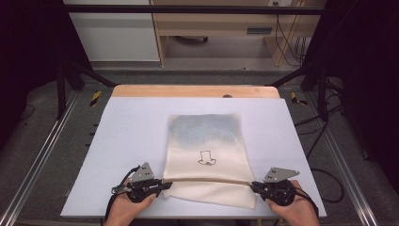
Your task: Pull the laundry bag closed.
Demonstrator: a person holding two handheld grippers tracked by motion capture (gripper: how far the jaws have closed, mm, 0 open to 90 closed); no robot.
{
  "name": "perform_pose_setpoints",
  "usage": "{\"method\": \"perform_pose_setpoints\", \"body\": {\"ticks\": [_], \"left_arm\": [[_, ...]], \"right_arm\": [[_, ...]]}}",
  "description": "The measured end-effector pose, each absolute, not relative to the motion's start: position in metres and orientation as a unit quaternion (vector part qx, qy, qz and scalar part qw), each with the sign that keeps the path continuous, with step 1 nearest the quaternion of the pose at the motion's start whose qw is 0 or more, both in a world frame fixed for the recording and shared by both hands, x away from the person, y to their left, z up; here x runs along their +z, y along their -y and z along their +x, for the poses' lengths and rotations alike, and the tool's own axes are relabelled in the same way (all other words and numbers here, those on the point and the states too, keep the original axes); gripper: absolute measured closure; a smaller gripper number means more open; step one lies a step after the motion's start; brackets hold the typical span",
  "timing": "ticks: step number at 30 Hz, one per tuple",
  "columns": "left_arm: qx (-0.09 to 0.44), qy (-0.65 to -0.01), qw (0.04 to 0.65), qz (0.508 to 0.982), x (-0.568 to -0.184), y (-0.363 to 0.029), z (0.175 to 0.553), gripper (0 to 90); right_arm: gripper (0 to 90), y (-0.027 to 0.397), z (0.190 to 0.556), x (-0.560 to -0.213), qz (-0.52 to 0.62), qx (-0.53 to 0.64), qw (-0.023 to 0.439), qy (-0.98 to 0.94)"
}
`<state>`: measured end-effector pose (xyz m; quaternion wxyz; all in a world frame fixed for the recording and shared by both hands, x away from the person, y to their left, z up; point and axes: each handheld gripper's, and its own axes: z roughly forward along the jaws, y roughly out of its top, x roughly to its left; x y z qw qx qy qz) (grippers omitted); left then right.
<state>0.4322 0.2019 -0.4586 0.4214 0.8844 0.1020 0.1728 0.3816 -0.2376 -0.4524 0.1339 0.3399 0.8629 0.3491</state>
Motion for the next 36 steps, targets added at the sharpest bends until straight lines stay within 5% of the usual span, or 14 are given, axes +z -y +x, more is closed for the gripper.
{"method": "perform_pose_setpoints", "body": {"ticks": [27,36], "left_arm": [[0.163,-0.101,0.418,0.888,-0.460,-0.201,0.433,78.6],[0.175,-0.122,0.408,0.888,-0.460,-0.208,0.436,58.7]], "right_arm": [[81.9,0.239,0.383,-0.458,0.349,0.354,0.124,-0.859],[69.3,0.242,0.383,-0.465,0.361,0.358,0.113,-0.854]]}}
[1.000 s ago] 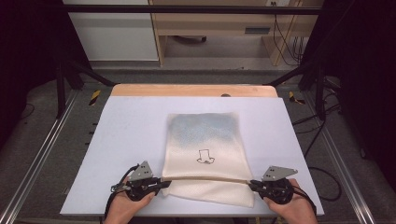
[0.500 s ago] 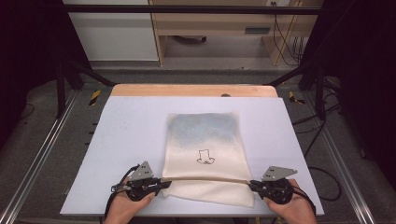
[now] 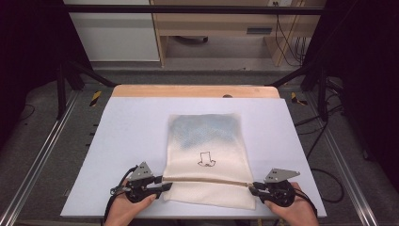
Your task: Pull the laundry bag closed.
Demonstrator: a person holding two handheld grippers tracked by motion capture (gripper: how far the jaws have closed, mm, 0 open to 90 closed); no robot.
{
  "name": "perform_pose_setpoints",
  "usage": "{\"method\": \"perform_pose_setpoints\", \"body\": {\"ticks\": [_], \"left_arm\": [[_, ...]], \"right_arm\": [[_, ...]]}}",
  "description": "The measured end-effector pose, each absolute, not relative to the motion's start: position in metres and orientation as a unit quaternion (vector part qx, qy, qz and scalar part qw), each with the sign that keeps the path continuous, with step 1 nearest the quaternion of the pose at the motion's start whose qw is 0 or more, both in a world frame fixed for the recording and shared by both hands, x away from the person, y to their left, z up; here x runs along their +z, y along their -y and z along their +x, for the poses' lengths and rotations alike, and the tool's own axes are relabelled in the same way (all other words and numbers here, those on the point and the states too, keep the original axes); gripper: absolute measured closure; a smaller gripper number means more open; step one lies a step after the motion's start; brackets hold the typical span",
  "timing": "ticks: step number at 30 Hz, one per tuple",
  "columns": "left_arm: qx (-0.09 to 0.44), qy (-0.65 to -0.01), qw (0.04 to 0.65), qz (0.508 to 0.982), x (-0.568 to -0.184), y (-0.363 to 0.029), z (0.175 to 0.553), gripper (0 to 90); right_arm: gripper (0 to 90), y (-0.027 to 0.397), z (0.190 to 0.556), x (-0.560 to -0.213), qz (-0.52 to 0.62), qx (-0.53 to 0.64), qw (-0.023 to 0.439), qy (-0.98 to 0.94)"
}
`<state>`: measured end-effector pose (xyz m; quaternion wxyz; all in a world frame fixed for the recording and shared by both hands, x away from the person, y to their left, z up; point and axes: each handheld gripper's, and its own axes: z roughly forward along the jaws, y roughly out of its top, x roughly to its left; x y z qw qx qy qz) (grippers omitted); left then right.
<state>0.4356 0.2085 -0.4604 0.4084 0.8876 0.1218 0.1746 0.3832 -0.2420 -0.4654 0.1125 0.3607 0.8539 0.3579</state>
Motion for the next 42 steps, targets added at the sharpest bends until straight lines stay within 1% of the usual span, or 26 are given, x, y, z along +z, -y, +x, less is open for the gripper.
{"method": "perform_pose_setpoints", "body": {"ticks": [1,3,4,5,7,12,14,16,17,18,20,24,26,29,32,35,39,42], "left_arm": [[0.177,-0.123,0.408,0.887,-0.459,-0.210,0.436,54.8],[0.180,-0.124,0.408,0.886,-0.458,-0.212,0.437,50.3],[0.184,-0.128,0.410,0.884,-0.457,-0.214,0.437,48.6],[0.185,-0.131,0.412,0.883,-0.456,-0.215,0.436,44.6],[0.192,-0.139,0.413,0.879,-0.454,-0.218,0.436,41.1],[0.208,-0.152,0.416,0.872,-0.452,-0.220,0.434,34.6],[0.220,-0.157,0.414,0.869,-0.450,-0.221,0.434,29.5],[0.227,-0.160,0.413,0.868,-0.450,-0.221,0.434,23.8],[0.230,-0.160,0.412,0.867,-0.449,-0.221,0.434,23.8],[0.234,-0.160,0.412,0.866,-0.449,-0.221,0.434,20.8],[0.240,-0.166,0.413,0.863,-0.448,-0.222,0.434,19.6],[0.261,-0.168,0.412,0.857,-0.444,-0.224,0.433,15.7],[0.267,-0.175,0.413,0.853,-0.442,-0.226,0.433,13.2],[0.283,-0.173,0.412,0.848,-0.439,-0.231,0.434,12.0],[0.297,-0.181,0.418,0.839,-0.436,-0.236,0.434,9.4],[0.305,-0.182,0.423,0.833,-0.435,-0.242,0.436,7.3],[0.327,-0.187,0.425,0.823,-0.432,-0.253,0.439,5.8],[0.346,-0.192,0.429,0.812,-0.430,-0.264,0.442,5.4]], "right_arm": [[66.4,0.242,0.383,-0.465,0.361,0.360,0.114,-0.852],[61.7,0.243,0.382,-0.464,0.366,0.366,0.118,-0.847],[58.4,0.244,0.382,-0.463,0.367,0.370,0.120,-0.845],[54.2,0.244,0.382,-0.462,0.367,0.373,0.125,-0.843],[48.3,0.244,0.382,-0.462,0.367,0.380,0.132,-0.839],[37.8,0.239,0.382,-0.460,0.364,0.387,0.141,-0.836],[34.0,0.237,0.382,-0.460,0.358,0.386,0.145,-0.838],[25.2,0.233,0.383,-0.458,0.355,0.393,0.155,-0.834],[25.2,0.233,0.383,-0.458,0.355,0.393,0.155,-0.834],[20.5,0.231,0.384,-0.456,0.357,0.406,0.147,-0.828],[19.2,0.229,0.384,-0.454,0.357,0.412,0.146,-0.826],[12.6,0.222,0.385,-0.447,0.349,0.425,0.159,-0.820],[9.6,0.216,0.386,-0.441,0.349,0.426,0.171,-0.817],[7.5,0.213,0.388,-0.439,0.353,0.430,0.183,-0.810],[6.2,0.211,0.392,-0.437,0.358,0.434,0.196,-0.803],[5.9,0.211,0.400,-0.434,0.374,0.434,0.218,-0.790],[6.2,0.212,0.411,-0.429,0.393,0.444,0.253,-0.764],[6.1,0.211,0.421,-0.424,0.405,0.450,0.272,-0.748]]}}
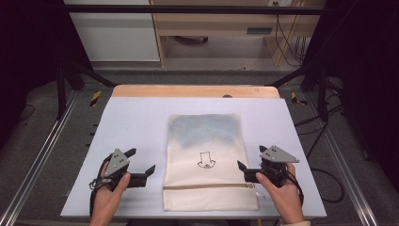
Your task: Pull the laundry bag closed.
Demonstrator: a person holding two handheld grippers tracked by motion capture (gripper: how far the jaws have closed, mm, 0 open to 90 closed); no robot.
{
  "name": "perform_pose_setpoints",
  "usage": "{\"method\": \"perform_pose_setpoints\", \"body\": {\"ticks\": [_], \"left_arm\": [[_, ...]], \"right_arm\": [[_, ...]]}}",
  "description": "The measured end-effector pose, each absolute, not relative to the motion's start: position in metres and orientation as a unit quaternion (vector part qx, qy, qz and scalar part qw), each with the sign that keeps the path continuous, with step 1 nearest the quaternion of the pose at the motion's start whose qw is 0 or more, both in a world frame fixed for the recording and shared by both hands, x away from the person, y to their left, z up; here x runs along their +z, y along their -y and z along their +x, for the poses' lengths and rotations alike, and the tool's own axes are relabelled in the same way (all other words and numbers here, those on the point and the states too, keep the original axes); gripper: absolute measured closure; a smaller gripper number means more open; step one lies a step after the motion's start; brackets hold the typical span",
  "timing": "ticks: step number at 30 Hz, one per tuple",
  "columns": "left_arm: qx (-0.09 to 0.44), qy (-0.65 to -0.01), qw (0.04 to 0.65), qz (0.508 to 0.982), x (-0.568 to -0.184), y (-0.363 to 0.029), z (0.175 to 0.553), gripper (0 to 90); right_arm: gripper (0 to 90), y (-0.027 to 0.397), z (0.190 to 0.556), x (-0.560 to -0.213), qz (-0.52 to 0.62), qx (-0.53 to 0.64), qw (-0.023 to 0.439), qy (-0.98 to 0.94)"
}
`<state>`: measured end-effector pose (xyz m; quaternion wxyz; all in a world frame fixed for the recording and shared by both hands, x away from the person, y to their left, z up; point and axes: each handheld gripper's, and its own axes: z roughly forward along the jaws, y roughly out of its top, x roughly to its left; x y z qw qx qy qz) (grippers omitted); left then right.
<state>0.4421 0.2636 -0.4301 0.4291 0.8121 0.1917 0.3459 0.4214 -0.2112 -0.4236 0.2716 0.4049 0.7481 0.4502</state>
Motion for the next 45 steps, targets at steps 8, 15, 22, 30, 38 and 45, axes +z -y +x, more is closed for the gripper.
{"method": "perform_pose_setpoints", "body": {"ticks": [8,15,22,30,38,45], "left_arm": [[0.386,-0.216,0.421,0.792,-0.426,-0.295,0.447,3.9],[0.401,-0.226,0.420,0.782,-0.425,-0.318,0.455,3.8],[0.407,-0.255,0.406,0.777,-0.433,-0.340,0.468,3.5],[0.407,-0.268,0.390,0.781,-0.444,-0.352,0.479,3.3],[0.400,-0.249,0.367,0.802,-0.455,-0.340,0.483,2.8],[0.387,-0.212,0.356,0.824,-0.460,-0.335,0.490,2.8]], "right_arm": [[6.7,0.220,0.443,-0.418,0.434,0.447,0.316,-0.715],[6.5,0.243,0.441,-0.420,0.446,0.448,0.330,-0.701],[6.5,0.270,0.439,-0.431,0.470,0.443,0.341,-0.683],[6.0,0.288,0.435,-0.448,0.476,0.442,0.349,-0.676],[6.4,0.301,0.432,-0.469,0.495,0.438,0.343,-0.667],[6.4,0.302,0.432,-0.479,0.504,0.428,0.331,-0.673]]}}
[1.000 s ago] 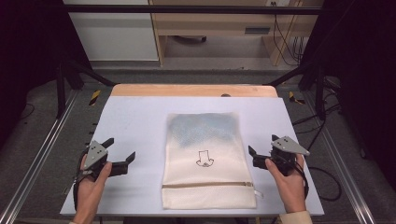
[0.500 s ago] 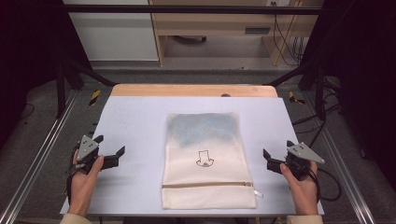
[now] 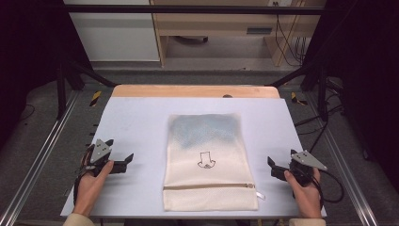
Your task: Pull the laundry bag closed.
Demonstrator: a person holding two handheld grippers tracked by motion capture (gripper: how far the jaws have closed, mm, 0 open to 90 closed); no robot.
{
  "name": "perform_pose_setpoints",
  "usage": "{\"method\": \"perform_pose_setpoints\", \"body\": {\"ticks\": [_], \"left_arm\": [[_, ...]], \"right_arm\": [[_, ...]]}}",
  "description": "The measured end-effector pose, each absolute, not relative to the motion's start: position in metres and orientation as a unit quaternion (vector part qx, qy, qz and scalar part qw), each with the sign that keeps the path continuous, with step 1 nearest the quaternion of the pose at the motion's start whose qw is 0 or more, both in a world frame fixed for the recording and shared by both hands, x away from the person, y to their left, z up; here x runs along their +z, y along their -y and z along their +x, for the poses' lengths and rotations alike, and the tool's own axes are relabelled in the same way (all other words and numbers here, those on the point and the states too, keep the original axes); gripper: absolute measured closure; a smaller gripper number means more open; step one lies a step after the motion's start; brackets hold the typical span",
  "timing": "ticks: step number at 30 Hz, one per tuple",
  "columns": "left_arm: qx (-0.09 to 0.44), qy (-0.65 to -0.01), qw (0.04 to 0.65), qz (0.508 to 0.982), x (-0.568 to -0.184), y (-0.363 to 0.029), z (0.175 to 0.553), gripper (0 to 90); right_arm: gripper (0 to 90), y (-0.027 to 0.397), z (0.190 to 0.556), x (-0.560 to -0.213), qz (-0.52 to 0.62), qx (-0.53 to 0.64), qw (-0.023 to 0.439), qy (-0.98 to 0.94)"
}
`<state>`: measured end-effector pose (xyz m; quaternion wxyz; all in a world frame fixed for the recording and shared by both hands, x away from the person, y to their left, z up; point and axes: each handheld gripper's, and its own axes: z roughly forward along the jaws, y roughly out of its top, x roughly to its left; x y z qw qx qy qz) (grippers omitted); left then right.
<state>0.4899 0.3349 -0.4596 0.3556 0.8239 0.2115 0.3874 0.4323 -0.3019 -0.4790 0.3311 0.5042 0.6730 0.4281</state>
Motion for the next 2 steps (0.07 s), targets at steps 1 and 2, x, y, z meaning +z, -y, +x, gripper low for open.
{"method": "perform_pose_setpoints", "body": {"ticks": [1,2], "left_arm": [[0.385,-0.211,0.357,0.824,-0.4598,-0.3351,0.4903,2.8],[0.385,-0.212,0.357,0.824,-0.4601,-0.3355,0.4906,2.8]], "right_arm": [[6.4,0.3017,0.4323,-0.4795,0.506,0.428,0.329,-0.673],[6.4,0.3016,0.4329,-0.4802,0.504,0.427,0.328,-0.675]]}}
